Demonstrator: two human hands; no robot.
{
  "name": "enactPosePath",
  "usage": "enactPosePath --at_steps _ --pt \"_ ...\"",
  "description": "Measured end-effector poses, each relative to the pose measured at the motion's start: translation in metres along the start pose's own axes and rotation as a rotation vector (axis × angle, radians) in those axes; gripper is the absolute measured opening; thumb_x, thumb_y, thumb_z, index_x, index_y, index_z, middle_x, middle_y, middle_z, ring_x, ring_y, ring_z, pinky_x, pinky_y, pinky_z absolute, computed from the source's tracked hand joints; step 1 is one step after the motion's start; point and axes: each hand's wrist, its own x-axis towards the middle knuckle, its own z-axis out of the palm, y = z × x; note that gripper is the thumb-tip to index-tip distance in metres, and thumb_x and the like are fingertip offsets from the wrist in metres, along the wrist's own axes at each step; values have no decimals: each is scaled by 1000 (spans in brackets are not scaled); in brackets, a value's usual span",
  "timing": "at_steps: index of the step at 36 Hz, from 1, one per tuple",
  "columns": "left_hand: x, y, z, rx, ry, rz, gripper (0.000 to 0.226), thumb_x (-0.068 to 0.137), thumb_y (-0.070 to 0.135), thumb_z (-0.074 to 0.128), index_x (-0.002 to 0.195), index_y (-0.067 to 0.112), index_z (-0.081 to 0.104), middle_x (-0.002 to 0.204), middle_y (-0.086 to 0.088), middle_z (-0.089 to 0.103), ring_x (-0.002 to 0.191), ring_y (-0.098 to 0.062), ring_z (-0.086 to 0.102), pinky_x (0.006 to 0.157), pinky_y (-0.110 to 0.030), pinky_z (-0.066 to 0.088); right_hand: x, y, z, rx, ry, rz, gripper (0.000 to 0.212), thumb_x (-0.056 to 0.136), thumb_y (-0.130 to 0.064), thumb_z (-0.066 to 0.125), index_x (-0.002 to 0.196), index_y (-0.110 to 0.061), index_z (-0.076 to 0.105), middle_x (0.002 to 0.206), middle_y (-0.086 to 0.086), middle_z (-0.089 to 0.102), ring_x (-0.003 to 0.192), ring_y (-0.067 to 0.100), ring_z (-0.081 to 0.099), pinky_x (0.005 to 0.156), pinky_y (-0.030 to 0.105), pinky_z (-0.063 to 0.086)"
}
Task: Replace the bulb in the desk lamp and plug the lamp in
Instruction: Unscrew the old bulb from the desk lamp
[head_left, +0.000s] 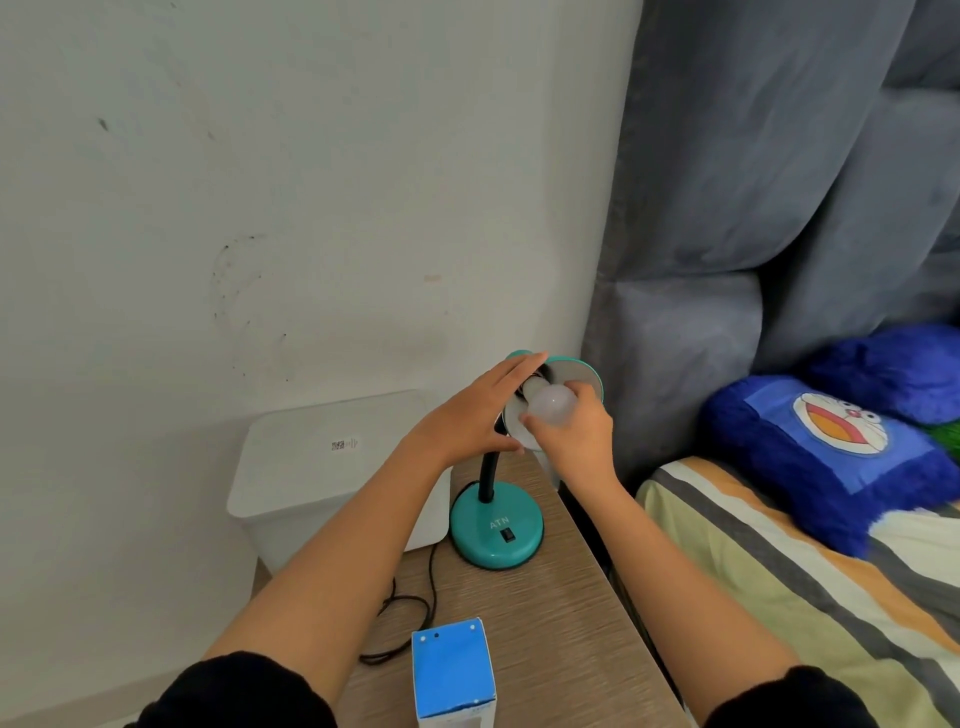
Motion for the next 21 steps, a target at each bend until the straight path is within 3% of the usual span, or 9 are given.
enactPosePath --at_steps 5,9,16,18,21 --pt "0 1 1 14 10 14 102 72 14 78 147 30 11 154 5 20 138 -9 24 109 -21 26 0 2 2 119 -21 73 60 84 -35 64 130 -6 38 126 13 51 112 27 52 83 31 45" --pt "0 2 -1 27 4 17 101 72 17 78 147 29 11 154 4 19 140 -12 24 110 -25 27 6 -4 7 226 -74 176 55 88 -44 53 126 -9 32 128 18 45 108 30 54 85 46 54" --pt "0 2 -1 21 -3 15 103 71 14 79 147 28 11 154 4 20 140 -12 23 112 -29 28 6 0 2 52 -128 16 61 82 -22 66 132 -21 32 136 10 27 124 32 38 105 45 38" --pt "0 3 -1 28 -5 18 103 71 14 79 147 27 11 154 3 20 140 -12 23 112 -28 27 6 0 3 102 -130 29 57 87 -31 59 134 -18 30 138 10 26 121 28 41 103 43 41" --pt "-1 3 -1 30 -5 8 104 71 13 78 147 29 10 154 4 19 140 -11 23 111 -27 28 7 -4 5 196 -124 101 49 91 -45 45 130 -20 30 137 14 33 115 29 47 95 51 48"
